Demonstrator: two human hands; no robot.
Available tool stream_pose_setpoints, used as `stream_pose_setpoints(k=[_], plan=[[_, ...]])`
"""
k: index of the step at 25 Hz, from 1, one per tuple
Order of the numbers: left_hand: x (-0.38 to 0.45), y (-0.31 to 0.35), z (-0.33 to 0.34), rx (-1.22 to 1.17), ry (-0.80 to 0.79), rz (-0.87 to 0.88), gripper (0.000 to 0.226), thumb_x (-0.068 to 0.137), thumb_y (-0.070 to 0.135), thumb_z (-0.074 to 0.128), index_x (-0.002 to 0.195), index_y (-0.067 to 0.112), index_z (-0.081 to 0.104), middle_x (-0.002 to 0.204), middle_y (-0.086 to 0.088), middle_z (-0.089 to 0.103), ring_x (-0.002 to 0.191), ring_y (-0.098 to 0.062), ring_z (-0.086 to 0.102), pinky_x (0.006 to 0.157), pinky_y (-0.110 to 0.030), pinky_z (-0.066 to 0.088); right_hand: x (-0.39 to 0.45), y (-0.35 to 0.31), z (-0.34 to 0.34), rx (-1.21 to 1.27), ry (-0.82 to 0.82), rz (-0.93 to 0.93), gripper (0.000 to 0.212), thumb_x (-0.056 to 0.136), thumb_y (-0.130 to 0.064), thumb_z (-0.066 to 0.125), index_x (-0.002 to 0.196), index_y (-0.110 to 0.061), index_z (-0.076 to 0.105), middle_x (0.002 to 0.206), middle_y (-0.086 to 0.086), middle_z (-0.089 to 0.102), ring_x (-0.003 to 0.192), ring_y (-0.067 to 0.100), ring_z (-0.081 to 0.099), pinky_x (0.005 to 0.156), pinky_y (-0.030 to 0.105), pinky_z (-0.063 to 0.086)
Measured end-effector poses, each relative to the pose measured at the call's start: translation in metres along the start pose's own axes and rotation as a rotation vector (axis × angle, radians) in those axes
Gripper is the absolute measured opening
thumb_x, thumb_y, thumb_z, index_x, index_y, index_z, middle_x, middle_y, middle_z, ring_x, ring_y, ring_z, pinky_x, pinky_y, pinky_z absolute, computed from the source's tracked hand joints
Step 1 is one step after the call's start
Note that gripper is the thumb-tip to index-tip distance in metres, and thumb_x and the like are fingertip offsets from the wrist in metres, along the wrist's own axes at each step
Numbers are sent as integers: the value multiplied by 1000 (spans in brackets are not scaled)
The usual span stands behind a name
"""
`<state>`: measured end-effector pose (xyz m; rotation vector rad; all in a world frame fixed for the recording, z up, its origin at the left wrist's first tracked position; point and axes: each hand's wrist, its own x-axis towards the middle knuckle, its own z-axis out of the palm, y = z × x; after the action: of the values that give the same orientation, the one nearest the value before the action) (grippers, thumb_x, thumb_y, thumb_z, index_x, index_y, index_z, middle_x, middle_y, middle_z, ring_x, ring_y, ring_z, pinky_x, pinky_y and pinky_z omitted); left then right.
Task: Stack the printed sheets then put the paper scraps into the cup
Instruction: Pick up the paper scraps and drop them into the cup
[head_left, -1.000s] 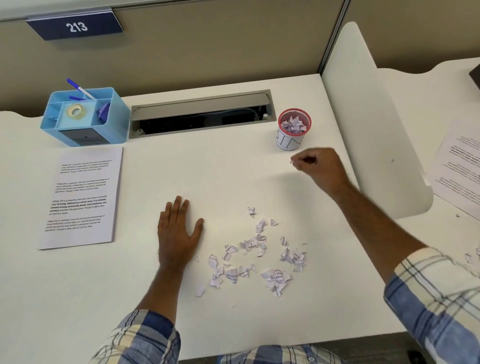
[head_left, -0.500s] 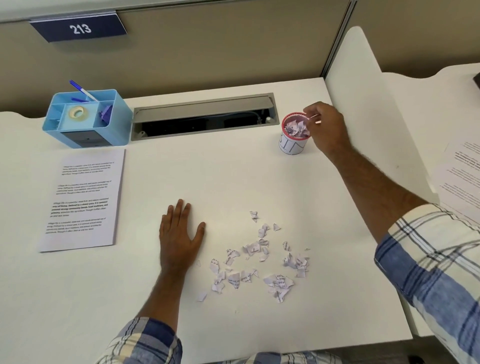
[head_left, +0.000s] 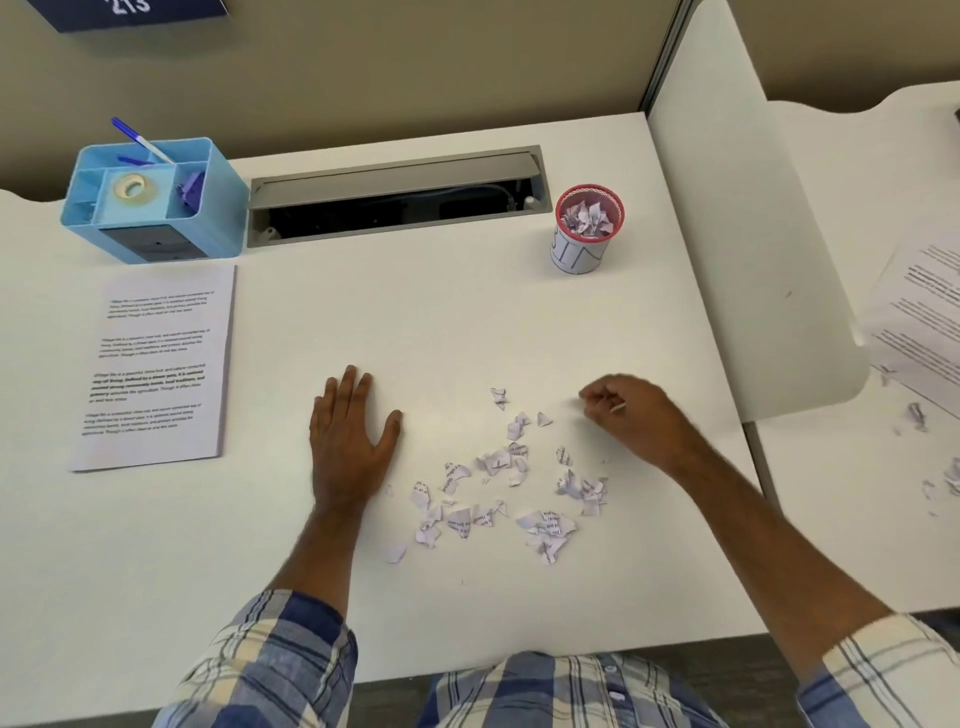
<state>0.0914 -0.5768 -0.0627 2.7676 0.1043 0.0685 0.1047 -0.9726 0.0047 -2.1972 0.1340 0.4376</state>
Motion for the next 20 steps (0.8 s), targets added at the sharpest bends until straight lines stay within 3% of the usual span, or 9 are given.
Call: stream_pose_setpoints(k=[5, 8, 10, 14, 20], plan=[[-1, 0, 1, 2, 11, 10, 70, 100, 55, 48, 159, 19, 39, 171, 1, 29, 160, -25, 21, 130, -45, 18, -55, 29, 9, -75, -227, -13, 40, 82, -23, 85, 109, -43, 62, 110, -19, 60, 99, 1, 58, 80, 15, 46], [0, -1, 2, 11, 16, 12, 70, 100, 56, 47, 159, 19, 39, 171, 1, 29, 160, -25, 21, 130, -46, 19, -69, 40, 17, -206, -279, -88, 54, 78, -33, 87, 126, -34, 63, 115, -28, 49, 109, 0, 50, 87, 20, 46], [0, -1, 2, 8, 14, 13, 70, 100, 56, 47, 159, 20, 39, 171, 1, 29, 160, -25, 21, 130, -46, 18, -73, 40, 24, -296, -250, -142, 48, 82, -30, 84, 125, -29, 63, 113, -23, 48, 109, 5, 48, 90, 25, 47], [-1, -2, 3, 9, 46, 20, 69, 100, 54, 49, 158, 18, 41, 170, 0, 31, 159, -26, 24, 129, -47, 20, -74, 34, 29, -289, -174, -148, 16, 89, -16, 74, 100, -25, 66, 97, -14, 58, 86, 4, 56, 80, 33, 52], [0, 0, 2, -2, 31, 15, 69, 100, 55, 48, 159, 18, 40, 171, 0, 31, 160, -26, 23, 130, -46, 19, -64, 23, -1, -126, -120, -55, 22, 86, -4, 74, 83, -26, 69, 86, -7, 66, 78, 9, 62, 72, 21, 50]])
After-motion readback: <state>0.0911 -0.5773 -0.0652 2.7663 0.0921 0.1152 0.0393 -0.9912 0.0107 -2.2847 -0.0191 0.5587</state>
